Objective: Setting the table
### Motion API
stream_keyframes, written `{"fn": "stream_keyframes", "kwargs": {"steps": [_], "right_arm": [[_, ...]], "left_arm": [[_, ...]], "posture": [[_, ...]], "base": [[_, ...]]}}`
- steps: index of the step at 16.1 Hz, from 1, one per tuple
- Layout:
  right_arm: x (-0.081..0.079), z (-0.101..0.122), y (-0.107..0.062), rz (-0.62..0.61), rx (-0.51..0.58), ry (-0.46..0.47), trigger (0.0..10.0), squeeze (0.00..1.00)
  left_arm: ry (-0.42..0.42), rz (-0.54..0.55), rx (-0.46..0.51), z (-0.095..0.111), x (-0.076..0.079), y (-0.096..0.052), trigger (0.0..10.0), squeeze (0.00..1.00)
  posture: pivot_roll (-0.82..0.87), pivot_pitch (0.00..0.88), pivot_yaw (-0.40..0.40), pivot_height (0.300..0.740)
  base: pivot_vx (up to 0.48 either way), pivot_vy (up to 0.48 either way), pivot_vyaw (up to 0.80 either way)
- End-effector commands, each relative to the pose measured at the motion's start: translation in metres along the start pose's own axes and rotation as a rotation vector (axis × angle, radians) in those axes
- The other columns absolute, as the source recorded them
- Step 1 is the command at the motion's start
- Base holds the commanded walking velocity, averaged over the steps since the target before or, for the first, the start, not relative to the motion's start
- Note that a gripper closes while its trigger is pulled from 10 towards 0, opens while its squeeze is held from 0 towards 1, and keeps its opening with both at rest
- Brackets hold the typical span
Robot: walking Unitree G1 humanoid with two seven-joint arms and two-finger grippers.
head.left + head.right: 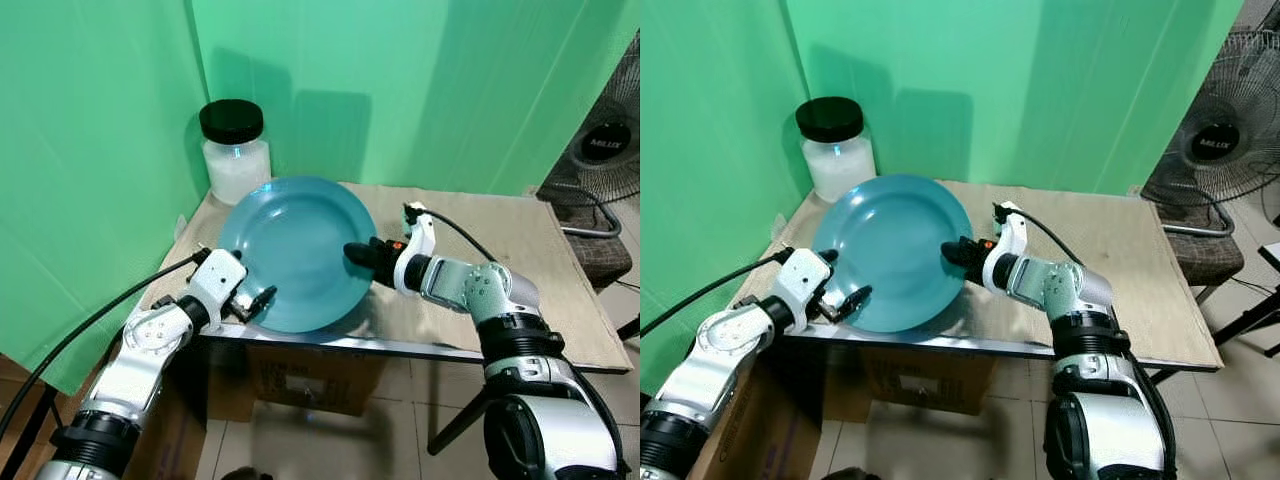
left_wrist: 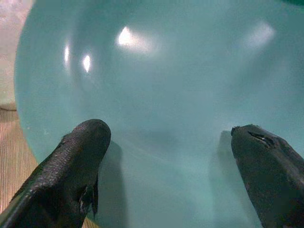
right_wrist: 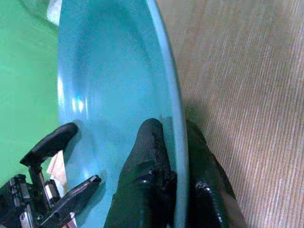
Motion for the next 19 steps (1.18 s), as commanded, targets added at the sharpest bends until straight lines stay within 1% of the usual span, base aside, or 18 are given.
{"fn": "stream_keyframes", "kwargs": {"steps": [1,2,4,5,6,7,8,9,10,11,12,13,14,15,16,17,18,19], "right_arm": [[-0.003,0.009,-0.006,0.026,0.055,0.018,0.0,0.0],[-0.004,0.017,-0.013,0.027,0.101,0.043,0.0,0.0],[-0.005,0.025,-0.022,0.031,0.15,0.063,0.0,0.0],[-0.005,0.033,-0.03,0.027,0.194,0.074,0.0,0.0],[-0.004,0.043,-0.045,0.02,0.264,0.081,0.0,0.0],[-0.005,0.053,-0.06,0.009,0.337,0.061,0.0,0.0],[-0.006,0.062,-0.079,-0.029,0.433,0.016,0.0,0.0],[-0.008,0.068,-0.095,-0.068,0.513,-0.06,0.0,0.0],[-0.01,0.07,-0.117,-0.146,0.587,-0.182,0.0,0.0],[-0.015,0.069,-0.133,-0.168,0.634,-0.213,0.0,0.0],[-0.019,0.068,-0.142,-0.178,0.684,-0.221,0.0,0.0],[-0.025,0.064,-0.155,-0.195,0.733,-0.218,3.3,0.0],[-0.033,0.056,-0.165,-0.252,0.751,-0.306,10.0,0.0],[-0.038,0.048,-0.167,-0.309,0.753,-0.353,10.0,0.0],[-0.04,0.046,-0.167,-0.371,0.792,-0.357,10.0,0.0],[-0.042,0.045,-0.168,-0.443,0.845,-0.381,10.0,0.0],[-0.043,0.045,-0.167,-0.455,0.851,-0.399,10.0,0.0],[-0.046,0.043,-0.165,-0.465,0.855,-0.411,10.0,0.0]], "left_arm": [[0.004,0.005,0.057,0.016,-0.003,0.0,10.0,0.0],[-0.055,0.012,0.204,0.05,-0.004,-0.004,10.0,0.0],[-0.075,0.004,0.273,0.067,-0.001,-0.008,10.0,0.0],[-0.083,-0.003,0.311,0.077,0.002,-0.011,10.0,0.0],[-0.096,-0.02,0.359,0.09,0.009,-0.015,10.0,0.0],[-0.111,-0.036,0.396,0.1,0.014,-0.019,10.0,0.0],[-0.121,-0.046,0.421,0.109,0.019,-0.023,10.0,0.0],[-0.122,-0.046,0.423,0.111,0.022,-0.026,10.0,0.0],[-0.122,-0.019,0.412,0.111,0.024,-0.03,10.0,0.0],[-0.14,0.016,0.399,0.107,0.023,-0.033,10.0,0.0],[-0.144,0.056,0.39,0.104,0.02,-0.036,10.0,0.0],[-0.164,0.122,0.378,0.101,0.017,-0.039,10.0,0.0],[-0.155,0.202,0.361,0.099,0.017,-0.043,10.0,0.0],[-0.171,0.24,0.352,0.097,0.019,-0.044,10.0,0.0],[-0.17,0.264,0.344,0.096,0.022,-0.041,10.0,0.0],[-0.115,0.267,0.344,0.101,0.028,-0.035,10.0,0.0],[-0.114,0.271,0.354,0.104,0.03,-0.032,10.0,0.0],[-0.14,0.29,0.368,0.107,0.031,-0.029,10.0,0.0]], "posture": [[-0.1,0.014,-0.023,0.74],[-0.09,0.015,-0.015,0.74],[-0.09,0.015,-0.01,0.74],[-0.09,0.016,-0.007,0.74],[-0.08,0.018,0.001,0.74],[-0.08,0.019,0.007,0.74],[-0.08,0.019,0.018,0.74],[-0.08,0.018,0.025,0.74],[-0.09,0.018,0.037,0.74],[-0.09,0.017,0.046,0.74],[-0.09,0.017,0.054,0.74],[-0.09,0.017,0.061,0.74],[-0.09,0.016,0.066,0.74],[-0.09,0.015,0.069,0.74],[-0.09,0.015,0.071,0.74],[-0.09,0.013,0.072,0.74],[-0.09,0.013,0.072,0.74],[-0.09,0.016,0.073,0.74]], "base": [[0.0,0.0,0.0],[0.0,0.0,0.0],[0.0,0.0,0.0],[0.0,0.0,0.0],[0.0,0.0,0.0],[0.0,0.0,0.0],[0.0,0.0,0.0],[0.0,0.0,0.0],[0.0,0.0,0.0],[0.0,0.0,0.0],[0.0,0.0,0.0],[0.0,0.0,0.0],[0.0,0.0,0.0],[0.0,0.0,0.0],[0.0,0.0,-0.75],[0.0,0.0,-0.76],[0.0,0.0,-0.76],[0.0,0.0,-0.77]]}}
Point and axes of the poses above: a point about 5 cm out from each wrist's last joint towards the gripper, its own y axis pointing out of the wrist towards the gripper, its own z axis along the axis of the wrist's last joint, x = y × z, the point moved 1 cm from there along y, pointing out of the wrist towards the gripper, and after that the axes turned 8 degrees about -y, right-handed, at the moved point
